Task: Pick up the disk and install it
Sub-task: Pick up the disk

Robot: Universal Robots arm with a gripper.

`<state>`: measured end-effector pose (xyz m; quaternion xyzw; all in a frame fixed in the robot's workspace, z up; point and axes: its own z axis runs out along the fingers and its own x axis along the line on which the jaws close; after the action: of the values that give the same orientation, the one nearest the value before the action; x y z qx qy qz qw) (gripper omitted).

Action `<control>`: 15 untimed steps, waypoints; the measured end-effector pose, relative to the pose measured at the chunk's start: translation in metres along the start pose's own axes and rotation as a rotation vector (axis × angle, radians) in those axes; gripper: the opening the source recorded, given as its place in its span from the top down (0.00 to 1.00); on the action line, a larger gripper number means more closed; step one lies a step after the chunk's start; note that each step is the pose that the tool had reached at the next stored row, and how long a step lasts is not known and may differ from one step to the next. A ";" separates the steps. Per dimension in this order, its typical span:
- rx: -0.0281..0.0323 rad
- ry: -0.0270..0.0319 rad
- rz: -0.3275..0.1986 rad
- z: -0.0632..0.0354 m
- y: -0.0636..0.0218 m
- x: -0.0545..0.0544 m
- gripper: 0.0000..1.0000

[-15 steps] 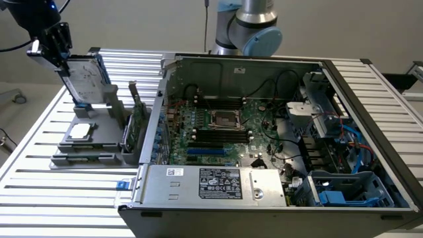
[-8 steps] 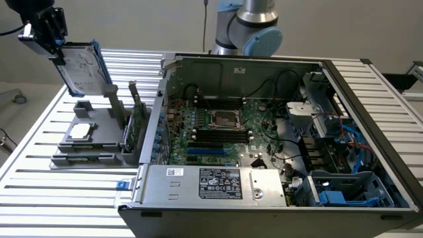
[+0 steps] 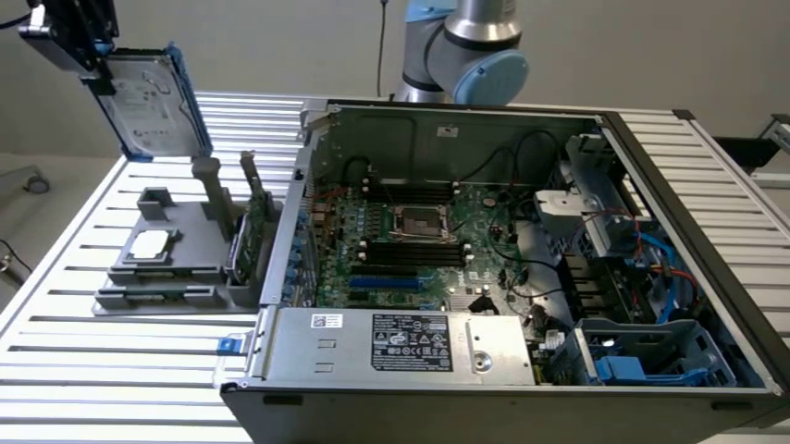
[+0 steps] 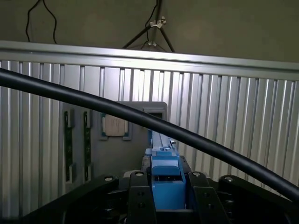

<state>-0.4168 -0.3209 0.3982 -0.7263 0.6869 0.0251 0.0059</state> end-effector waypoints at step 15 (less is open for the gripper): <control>-0.0143 -0.0220 -0.016 -0.0510 -0.0428 0.002 0.67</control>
<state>-0.3726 -0.3226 0.4479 -0.7316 0.6806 0.0379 0.0084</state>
